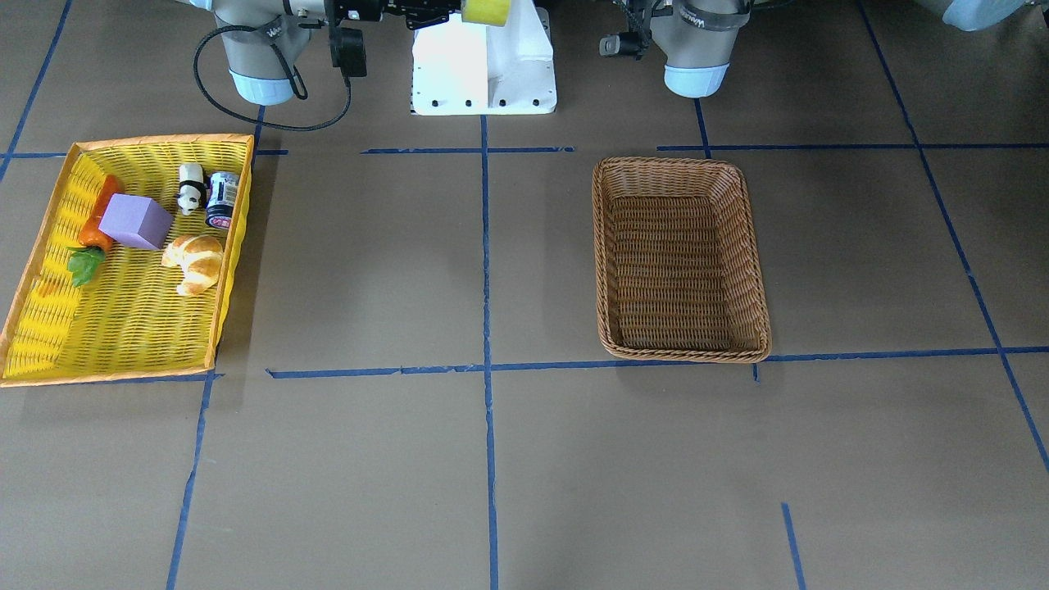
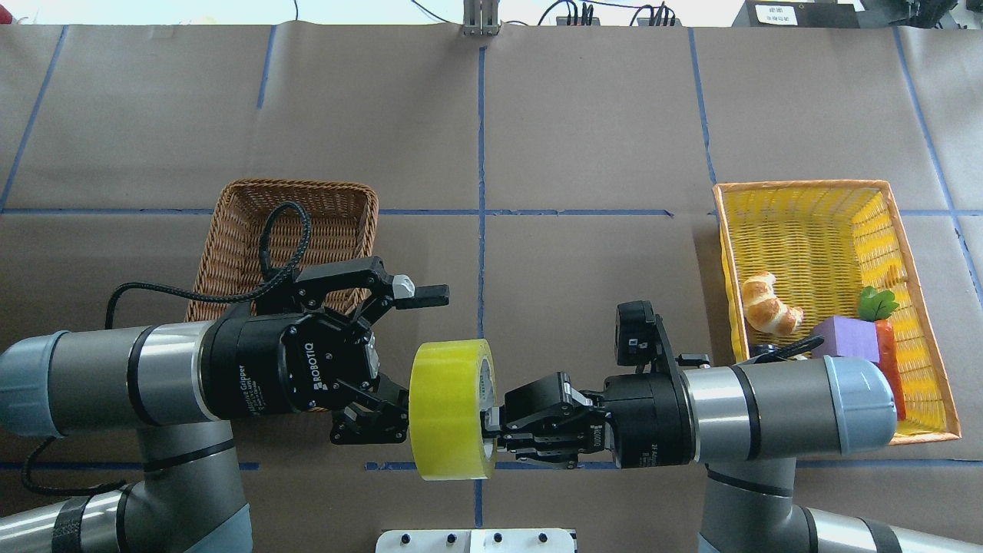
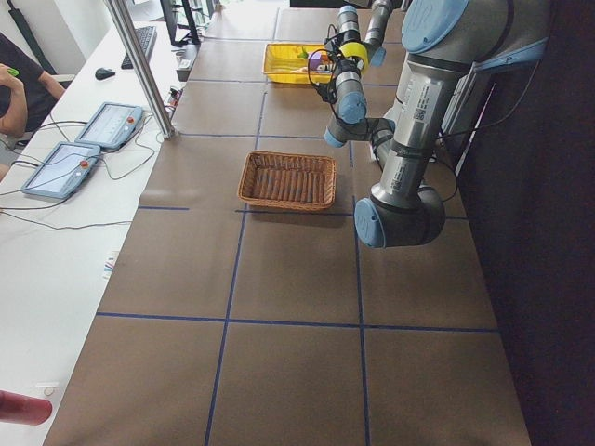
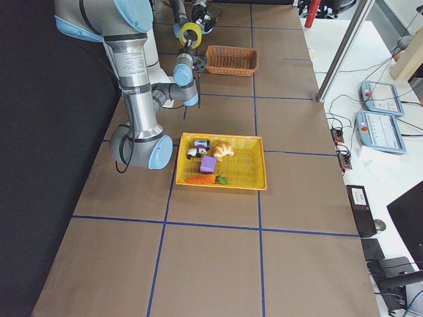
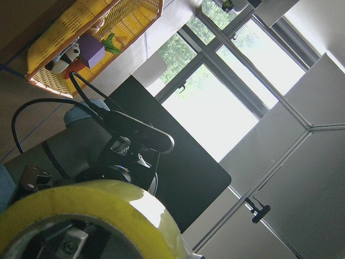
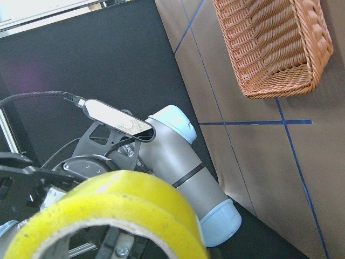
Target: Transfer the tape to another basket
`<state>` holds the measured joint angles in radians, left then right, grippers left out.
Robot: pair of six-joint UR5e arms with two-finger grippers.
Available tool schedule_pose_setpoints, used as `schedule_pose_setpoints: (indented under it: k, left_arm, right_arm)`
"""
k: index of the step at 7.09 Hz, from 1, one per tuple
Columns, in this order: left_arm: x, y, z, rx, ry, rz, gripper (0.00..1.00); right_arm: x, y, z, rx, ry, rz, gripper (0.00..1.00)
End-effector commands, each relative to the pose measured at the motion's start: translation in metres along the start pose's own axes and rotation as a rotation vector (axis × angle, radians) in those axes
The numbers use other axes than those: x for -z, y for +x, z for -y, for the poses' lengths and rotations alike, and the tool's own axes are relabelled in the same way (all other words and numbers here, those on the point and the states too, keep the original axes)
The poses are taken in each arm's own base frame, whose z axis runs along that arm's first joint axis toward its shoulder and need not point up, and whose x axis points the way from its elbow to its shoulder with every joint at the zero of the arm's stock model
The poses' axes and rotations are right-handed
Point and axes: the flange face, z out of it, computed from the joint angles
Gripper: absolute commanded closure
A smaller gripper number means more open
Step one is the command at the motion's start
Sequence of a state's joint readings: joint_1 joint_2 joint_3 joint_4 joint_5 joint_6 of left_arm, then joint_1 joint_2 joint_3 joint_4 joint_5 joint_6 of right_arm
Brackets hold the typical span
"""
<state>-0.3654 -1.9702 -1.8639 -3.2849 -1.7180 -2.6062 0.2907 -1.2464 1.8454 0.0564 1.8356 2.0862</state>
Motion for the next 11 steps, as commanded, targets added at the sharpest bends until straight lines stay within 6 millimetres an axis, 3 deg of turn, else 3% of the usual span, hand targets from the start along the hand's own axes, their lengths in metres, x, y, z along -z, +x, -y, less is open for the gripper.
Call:
schedule_pose_setpoints:
  k: [1, 4, 5, 6, 7, 9, 11]
  left_arm:
    - [-0.0005, -0.0019, -0.0012, 0.004, -0.002, 0.002, 0.11]
    - [-0.0020, -0.0067, -0.0023, 0.011, -0.007, 0.008, 0.22]
    - [-0.0022, -0.0074, -0.0026, 0.014, -0.008, 0.009, 0.38]
    - [-0.0024, -0.0075, -0.0024, 0.016, -0.006, 0.010, 0.56]
    - [-0.0023, -0.0071, -0.0031, 0.017, -0.008, 0.009, 0.67]
    - [-0.0016, -0.0073, -0.0028, 0.016, -0.008, 0.009, 0.96]
    - [-0.0011, -0.0047, -0.0073, 0.013, -0.017, 0.003, 0.99]
  right_arm:
    - [-0.0046, -0.0028, -0.0026, 0.000, -0.005, 0.011, 0.93]
    - [-0.0048, -0.0017, -0.0019, 0.004, -0.004, 0.010, 0.65]
    - [-0.0040, -0.0016, -0.0012, 0.006, -0.002, 0.009, 0.56]
    - [-0.0038, -0.0018, -0.0012, 0.007, -0.002, 0.011, 0.39]
    - [-0.0033, -0.0009, 0.0000, 0.011, 0.002, 0.008, 0.28]
    - [-0.0028, -0.0004, 0.0002, 0.040, 0.003, 0.006, 0.12]
    - [-0.0015, 0.0003, 0.0022, 0.040, 0.014, 0.009, 0.10]
